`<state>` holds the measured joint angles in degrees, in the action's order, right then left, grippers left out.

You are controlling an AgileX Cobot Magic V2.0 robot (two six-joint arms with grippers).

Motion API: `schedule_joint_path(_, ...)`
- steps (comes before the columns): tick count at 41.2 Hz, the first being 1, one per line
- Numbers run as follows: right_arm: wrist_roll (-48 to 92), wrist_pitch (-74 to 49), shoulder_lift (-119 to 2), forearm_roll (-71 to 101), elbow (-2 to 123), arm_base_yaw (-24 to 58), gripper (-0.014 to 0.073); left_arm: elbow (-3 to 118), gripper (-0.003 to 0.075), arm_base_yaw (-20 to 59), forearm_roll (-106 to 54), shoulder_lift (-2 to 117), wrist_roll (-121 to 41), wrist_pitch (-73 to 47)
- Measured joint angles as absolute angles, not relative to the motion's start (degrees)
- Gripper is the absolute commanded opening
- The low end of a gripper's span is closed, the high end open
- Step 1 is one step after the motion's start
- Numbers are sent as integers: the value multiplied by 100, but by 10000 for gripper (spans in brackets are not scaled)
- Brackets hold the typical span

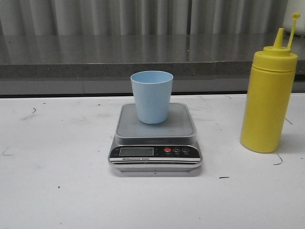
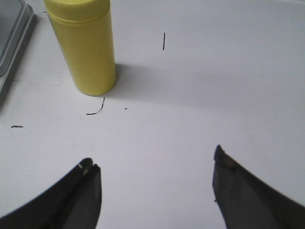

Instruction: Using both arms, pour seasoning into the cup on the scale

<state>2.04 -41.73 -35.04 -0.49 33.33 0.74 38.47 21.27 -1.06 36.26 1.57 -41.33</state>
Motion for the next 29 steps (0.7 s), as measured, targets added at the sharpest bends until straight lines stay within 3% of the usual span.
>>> schedule_joint_path(12, 204, -3983, -3504, 0, 3333, 74, 526, 3847, 313, 2127, -116, 3626, 157, -4133)
schedule_joint_path(21, 245, -4191, -3643, 101, 3404, 401, 665, 3847, 313, 2127, -116, 3626, 157, -4133)
schedule_joint_path(29, 389, -4579, -4061, 111, 3868, 930, 664, 3847, 313, 2127, -116, 3626, 157, -4133)
